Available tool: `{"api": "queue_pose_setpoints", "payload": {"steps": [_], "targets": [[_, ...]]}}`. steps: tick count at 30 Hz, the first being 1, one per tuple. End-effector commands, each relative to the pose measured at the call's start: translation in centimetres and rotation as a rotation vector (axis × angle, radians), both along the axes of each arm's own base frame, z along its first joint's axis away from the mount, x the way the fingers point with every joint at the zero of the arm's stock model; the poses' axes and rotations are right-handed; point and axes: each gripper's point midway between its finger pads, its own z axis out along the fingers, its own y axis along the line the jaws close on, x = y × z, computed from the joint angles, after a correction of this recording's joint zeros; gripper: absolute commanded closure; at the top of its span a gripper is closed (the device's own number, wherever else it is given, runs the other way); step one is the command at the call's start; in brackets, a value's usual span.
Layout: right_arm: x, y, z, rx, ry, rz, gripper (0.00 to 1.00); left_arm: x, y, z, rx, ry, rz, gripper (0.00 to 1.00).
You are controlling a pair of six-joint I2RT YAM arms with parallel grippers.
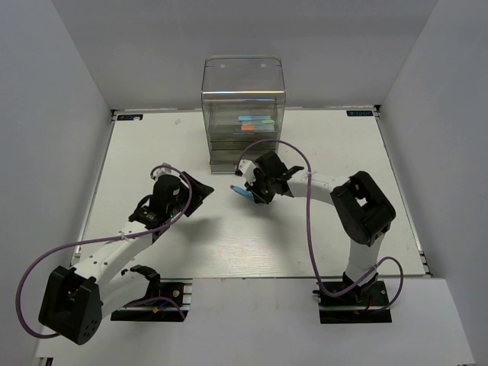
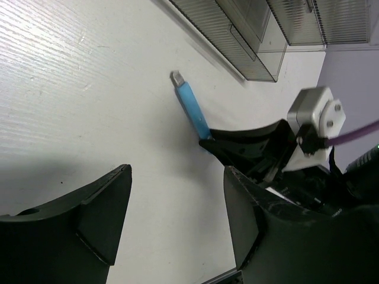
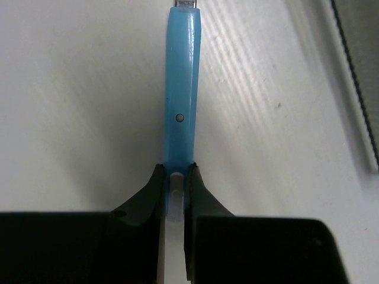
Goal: Sort the stationery into containers
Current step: Pick up the stationery from the center of the board, then place the stationery in the drawer.
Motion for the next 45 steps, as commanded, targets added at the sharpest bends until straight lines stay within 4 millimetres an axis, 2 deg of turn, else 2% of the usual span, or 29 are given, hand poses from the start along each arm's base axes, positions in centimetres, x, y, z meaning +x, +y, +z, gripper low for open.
{"api": "queue_pose_setpoints", "payload": {"steps": [1, 4, 7, 12, 13, 14, 16, 17, 18, 20, 22, 24, 26, 27, 28, 29, 32, 36, 37, 39, 40, 41, 42, 43, 44, 45], "targets": [[-0.9, -0.5, 3.9, 0.039, -0.071, 0.070, 1.00, -0.3, 0.7, -0.4, 0.013, -0.002, 0.016, 0.27], [0.1, -0.2, 6.6, 0.051, -0.187, 0.142, 1.00, -0.3, 0.4, -0.6, -0.007, 0.005, 0.017, 0.26], [1.8, 0.0, 10.4, 0.065, -0.328, 0.170, 1.00, -0.2, 0.2, -0.8, -0.010, 0.010, 0.009, 0.26], [4.8, 0.1, 13.2, 0.014, -0.498, 0.190, 1.00, -0.2, 0.0, -1.2, -0.011, 0.022, 0.002, 0.26], [5.7, 0.3, 12.8, -0.007, -0.525, 0.201, 1.00, -0.2, 0.0, -1.2, -0.011, 0.022, 0.002, 0.26], [6.7, 0.1, 13.5, -0.032, -0.560, 0.184, 1.00, -0.3, -0.1, -1.2, -0.015, 0.024, -0.006, 0.26], [7.9, 0.2, 12.5, -0.073, -0.578, 0.203, 1.00, -0.3, -0.1, -1.2, -0.015, 0.024, -0.006, 0.26], [9.2, 0.2, 13.1, -0.102, -0.612, 0.190, 1.00, -0.3, -0.1, -1.2, -0.015, 0.024, -0.006, 0.26], [9.6, 0.4, 12.4, -0.117, -0.612, 0.195, 1.00, -0.3, -0.1, -1.2, -0.015, 0.024, -0.006, 0.26], [11.1, 0.5, 13.0, -0.151, -0.659, 0.206, 1.00, -0.5, 0.0, -1.6, -0.012, 0.033, -0.006, 0.26], [12.3, 0.5, 12.3, -0.196, -0.682, 0.221, 1.00, -0.5, 0.0, -1.3, -0.015, 0.024, -0.006, 0.26], [13.1, 0.7, 12.6, -0.214, -0.703, 0.227, 1.00, -0.5, -0.1, -1.3, -0.022, 0.027, -0.001, 0.26], [13.7, 0.9, 11.7, -0.244, -0.706, 0.258, 1.00, -0.5, -0.1, -1.3, -0.022, 0.027, -0.001, 0.26], [14.3, 0.6, 12.1, -0.253, -0.717, 0.251, 1.00, -0.5, -0.1, -1.3, -0.022, 0.027, -0.001, 0.26], [14.3, 0.8, 11.5, -0.265, -0.711, 0.263, 0.97, -0.5, -0.1, -1.3, -0.022, 0.027, -0.001, 0.26], [14.2, 0.5, 10.8, -0.281, -0.689, 0.274, 0.88, -0.5, -0.1, -1.3, -0.022, 0.027, -0.001, 0.26], [14.2, 0.9, 10.7, -0.278, -0.676, 0.282, 0.66, -0.5, -0.1, -1.3, -0.022, 0.027, -0.001, 0.26], [13.5, 0.9, 11.3, -0.230, -0.653, 0.275, 0.64, -0.5, -0.1, -1.6, -0.019, 0.036, -0.001, 0.26], [13.2, 1.1, 11.2, -0.208, -0.638, 0.287, 0.66, -0.5, -0.1, -1.6, -0.019, 0.036, -0.001, 0.26], [12.8, 1.2, 11.8, -0.187, -0.631, 0.287, 0.76, -0.4, -0.1, -1.7, -0.018, 0.037, -0.001, 0.26], [12.3, 1.7, 12.0, -0.152, -0.609, 0.303, 0.84, -0.4, -0.1, -1.7, -0.018, 0.037, -0.001, 0.26], [12.0, 2.0, 12.1, -0.126, -0.595, 0.315, 1.00, -0.4, -0.1, -1.7, -0.018, 0.037, -0.001, 0.26], [10.8, 2.0, 11.1, -0.112, -0.528, 0.350, 1.00, -0.4, -0.1, -1.7, -0.018, 0.037, -0.001, 0.26], [10.4, 2.3, 11.3, -0.098, -0.511, 0.375, 1.00, -0.4, -0.2, -1.7, -0.023, 0.039, -0.008, 0.26], [8.8, 3.1, 11.2, -0.043, -0.443, 0.442, 1.00, -0.5, -0.2, -2.0, -0.019, 0.048, -0.008, 0.26], [8.1, 3.2, 10.0, -0.038, -0.391, 0.474, 1.00, -0.5, -0.2, -2.0, -0.019, 0.048, -0.008, 0.26]]}}
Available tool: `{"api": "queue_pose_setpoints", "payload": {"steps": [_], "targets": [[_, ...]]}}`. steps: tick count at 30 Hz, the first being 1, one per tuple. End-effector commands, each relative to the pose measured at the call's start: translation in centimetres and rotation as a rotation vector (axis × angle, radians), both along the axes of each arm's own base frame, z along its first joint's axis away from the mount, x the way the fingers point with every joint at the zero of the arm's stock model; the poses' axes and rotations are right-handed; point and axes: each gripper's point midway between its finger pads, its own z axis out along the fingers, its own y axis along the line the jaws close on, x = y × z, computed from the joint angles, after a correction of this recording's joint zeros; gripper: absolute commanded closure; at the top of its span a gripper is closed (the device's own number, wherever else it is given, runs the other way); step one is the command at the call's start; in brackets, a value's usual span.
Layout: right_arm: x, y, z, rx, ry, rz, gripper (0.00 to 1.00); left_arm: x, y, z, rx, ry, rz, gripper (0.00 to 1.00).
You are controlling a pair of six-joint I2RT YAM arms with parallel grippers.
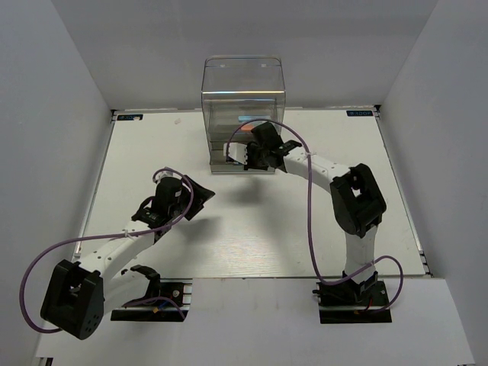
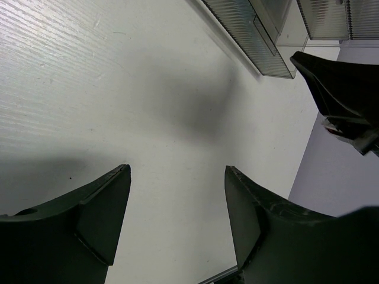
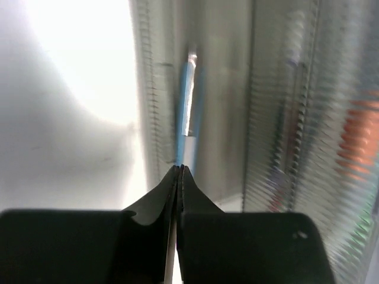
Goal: Sort the stationery into containers
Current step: Place the stationery in the drawer, then close the drawer in the storage box.
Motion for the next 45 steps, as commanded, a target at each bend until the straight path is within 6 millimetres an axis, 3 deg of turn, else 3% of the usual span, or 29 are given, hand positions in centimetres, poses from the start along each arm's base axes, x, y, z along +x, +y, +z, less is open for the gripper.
{"api": "queue_pose_setpoints", "payload": {"steps": [1, 3, 4, 5, 13, 19, 21, 22, 27, 32, 39, 42, 44, 45], "targets": [[-3.7, 1.0, 1.7, 0.043, 0.171, 0.154, 1.00, 0.0, -0.1, -0.1, -0.011, -0.003, -0.005, 0.26], [-4.6, 1.9, 1.9, 0.052, 0.199, 0.232, 1.00, 0.0, -0.1, -0.1, -0.011, -0.003, -0.005, 0.26], [-5.0, 1.6, 0.4, 0.025, 0.242, 0.235, 1.00, 0.0, -0.1, -0.1, -0.011, -0.003, -0.005, 0.26], [-4.7, 2.0, 0.8, 0.028, 0.234, 0.238, 1.00, 0.0, -0.1, -0.1, -0.011, -0.003, -0.005, 0.26], [-2.0, 2.3, -3.1, -0.042, 0.266, 0.155, 1.00, 0.1, 0.1, 0.3, -0.011, -0.015, 0.003, 0.26], [-0.5, 2.1, -4.2, -0.056, 0.240, 0.075, 1.00, 0.0, 0.1, 0.1, -0.007, -0.006, 0.003, 0.26], [1.0, 2.3, -4.0, -0.037, 0.190, 0.009, 1.00, 0.0, 0.1, 0.1, -0.007, -0.006, 0.003, 0.26], [2.6, 1.5, -3.8, -0.052, 0.127, -0.057, 1.00, 0.0, 0.1, 0.1, -0.007, -0.006, 0.003, 0.26], [6.4, 0.4, -2.7, -0.024, -0.050, -0.242, 1.00, 0.1, 0.1, 0.3, -0.011, -0.015, 0.003, 0.26], [7.8, -0.6, -2.3, -0.037, -0.120, -0.311, 1.00, 0.2, 0.0, 0.2, -0.011, -0.015, 0.003, 0.26], [7.6, -0.9, -2.4, -0.038, -0.113, -0.333, 1.00, 0.2, -0.1, 0.2, -0.016, -0.012, -0.005, 0.26], [5.2, -0.1, -2.5, -0.018, 0.000, -0.252, 1.00, 0.0, -0.4, 0.2, -0.016, -0.025, -0.030, 0.26], [1.1, -0.1, -2.8, 0.007, 0.146, -0.171, 1.00, 0.2, -0.7, 0.8, -0.029, -0.059, -0.048, 0.24], [0.2, -0.1, -1.5, 0.038, 0.151, -0.161, 1.00, 0.2, -0.9, 1.3, -0.035, -0.085, -0.069, 0.24]]}}
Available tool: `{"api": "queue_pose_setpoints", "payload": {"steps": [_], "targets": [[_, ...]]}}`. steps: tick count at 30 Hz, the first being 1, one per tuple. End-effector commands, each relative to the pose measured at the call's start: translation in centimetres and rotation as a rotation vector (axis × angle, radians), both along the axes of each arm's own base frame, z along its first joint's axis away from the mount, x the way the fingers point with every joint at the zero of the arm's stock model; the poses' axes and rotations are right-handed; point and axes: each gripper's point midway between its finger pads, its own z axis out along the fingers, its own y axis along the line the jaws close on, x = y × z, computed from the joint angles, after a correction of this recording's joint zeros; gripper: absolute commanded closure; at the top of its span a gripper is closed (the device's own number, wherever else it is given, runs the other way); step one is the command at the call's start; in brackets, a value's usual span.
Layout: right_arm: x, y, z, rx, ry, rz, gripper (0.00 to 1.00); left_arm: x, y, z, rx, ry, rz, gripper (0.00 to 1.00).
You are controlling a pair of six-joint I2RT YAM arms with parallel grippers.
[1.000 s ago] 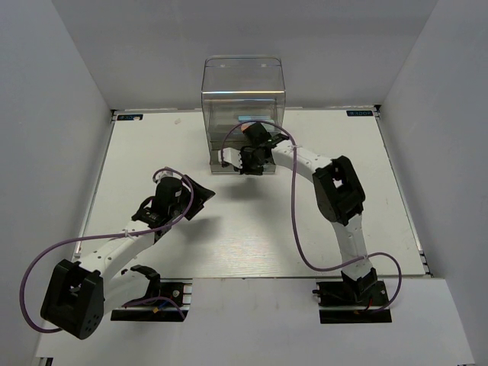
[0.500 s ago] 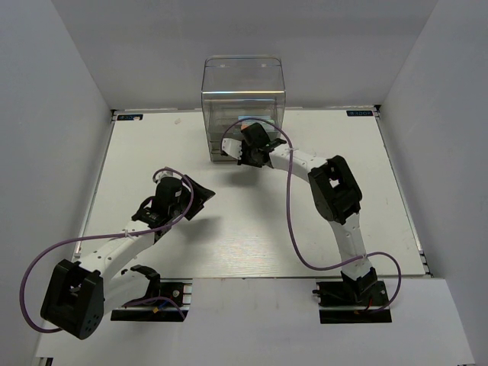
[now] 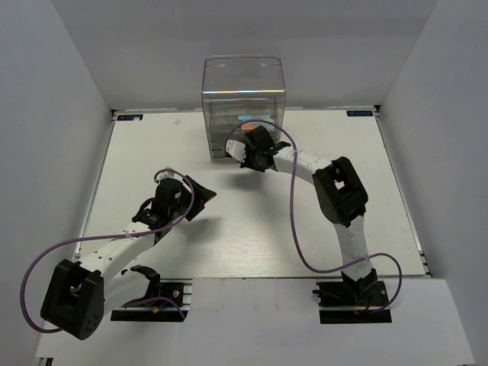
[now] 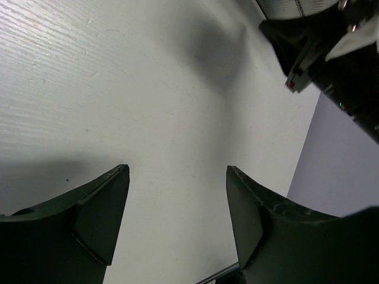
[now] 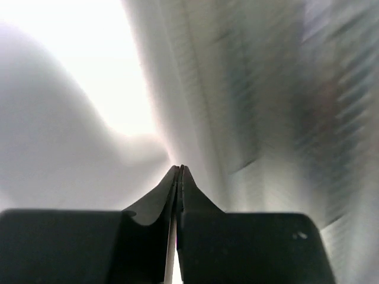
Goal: Sort the stationery into containers
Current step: Close the drawer in the storage box, then reset both arms
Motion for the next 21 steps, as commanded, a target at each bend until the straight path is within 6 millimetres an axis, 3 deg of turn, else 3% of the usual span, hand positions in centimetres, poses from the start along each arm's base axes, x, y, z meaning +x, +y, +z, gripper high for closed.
{"api": "queue_pose_setpoints", "payload": {"steps": [1, 2, 3, 4, 6, 8, 9, 10, 14, 21], "targets": [[-6.2, 0.0, 1.5, 0.132, 0.188, 0.062, 0.96, 0.3, -0.9, 2.0, -0.033, -0.105, -0.068, 0.22], [-6.0, 0.2, 4.2, 0.175, 0.148, 0.053, 0.87, 0.3, -0.9, 1.9, -0.035, -0.111, -0.069, 0.22], [-7.6, 0.0, 3.6, 0.202, 0.198, 0.066, 0.78, 0.3, -1.1, 2.5, -0.044, -0.137, -0.087, 0.19], [-8.6, -0.4, 5.4, 0.248, 0.197, 0.047, 0.55, 0.3, -1.1, 2.4, -0.046, -0.141, -0.087, 0.19], [-10.0, -0.6, 5.6, 0.300, 0.234, 0.018, 0.47, 0.3, -1.5, 2.9, -0.056, -0.162, -0.109, 0.15], [-10.9, -1.2, 7.8, 0.367, 0.234, -0.027, 0.41, 0.1, -1.6, 2.8, -0.038, -0.173, -0.137, 0.14], [-11.2, -1.5, 7.9, 0.382, 0.251, -0.056, 0.35, 0.5, -1.9, 3.5, -0.037, -0.189, -0.150, 0.01], [-11.2, -1.7, 10.2, 0.437, 0.223, -0.077, 0.10, 0.5, -2.1, 3.9, -0.036, -0.201, -0.166, 0.00], [-12.0, -2.0, 13.9, 0.538, 0.204, -0.129, 0.10, 0.9, -2.1, 4.6, 0.012, -0.222, -0.196, 0.00], [-12.1, -2.8, 16.2, 0.627, 0.132, -0.156, 0.10, 0.5, -1.7, 6.2, 0.018, -0.278, -0.196, 0.00]]}}
